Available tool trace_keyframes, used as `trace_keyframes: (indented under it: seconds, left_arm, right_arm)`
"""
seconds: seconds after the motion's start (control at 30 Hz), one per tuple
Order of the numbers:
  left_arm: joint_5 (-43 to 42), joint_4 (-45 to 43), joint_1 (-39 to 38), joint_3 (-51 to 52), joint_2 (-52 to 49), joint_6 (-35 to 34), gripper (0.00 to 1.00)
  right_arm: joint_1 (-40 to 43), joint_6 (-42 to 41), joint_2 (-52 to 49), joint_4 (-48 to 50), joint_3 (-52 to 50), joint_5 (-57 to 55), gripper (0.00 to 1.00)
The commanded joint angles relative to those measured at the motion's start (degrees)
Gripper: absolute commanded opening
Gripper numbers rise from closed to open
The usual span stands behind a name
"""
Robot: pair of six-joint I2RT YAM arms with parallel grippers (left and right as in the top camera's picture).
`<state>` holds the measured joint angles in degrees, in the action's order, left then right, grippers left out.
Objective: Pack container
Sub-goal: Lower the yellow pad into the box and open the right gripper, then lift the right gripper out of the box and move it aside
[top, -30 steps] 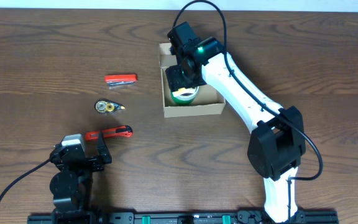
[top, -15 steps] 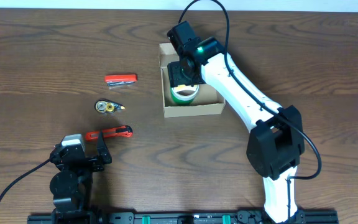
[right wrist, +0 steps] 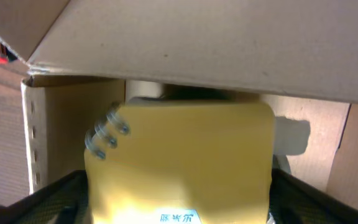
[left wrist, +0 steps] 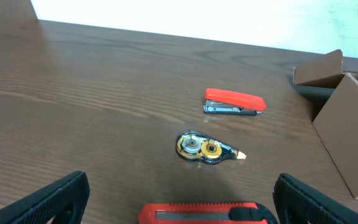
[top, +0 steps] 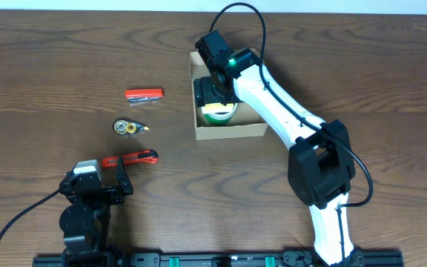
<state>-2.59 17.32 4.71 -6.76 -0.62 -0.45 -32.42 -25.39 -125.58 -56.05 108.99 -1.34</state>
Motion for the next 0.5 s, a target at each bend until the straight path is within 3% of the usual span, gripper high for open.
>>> trace_keyframes:
  seconds: [0.0, 0.33, 0.47]
  left_arm:
    - [0.2, 0.2, -0.2, 1.5, 0.3, -0.9, 0.95]
    - [0.2, 0.2, -0.2, 1.5, 0.3, -0.8, 0.95]
    - [0.2, 0.2, -0.2, 1.5, 0.3, -0.9, 0.96]
  right_arm:
    - [-0.6, -0.3, -0.5, 0.0, 0.0, -0.8, 0.98]
    - [-0.4, 0.0, 1.8, -2.9, 1.8, -0.3, 0.99]
    - [0.2, 4.2, 6.5, -4.3, 4.8, 0.6, 0.99]
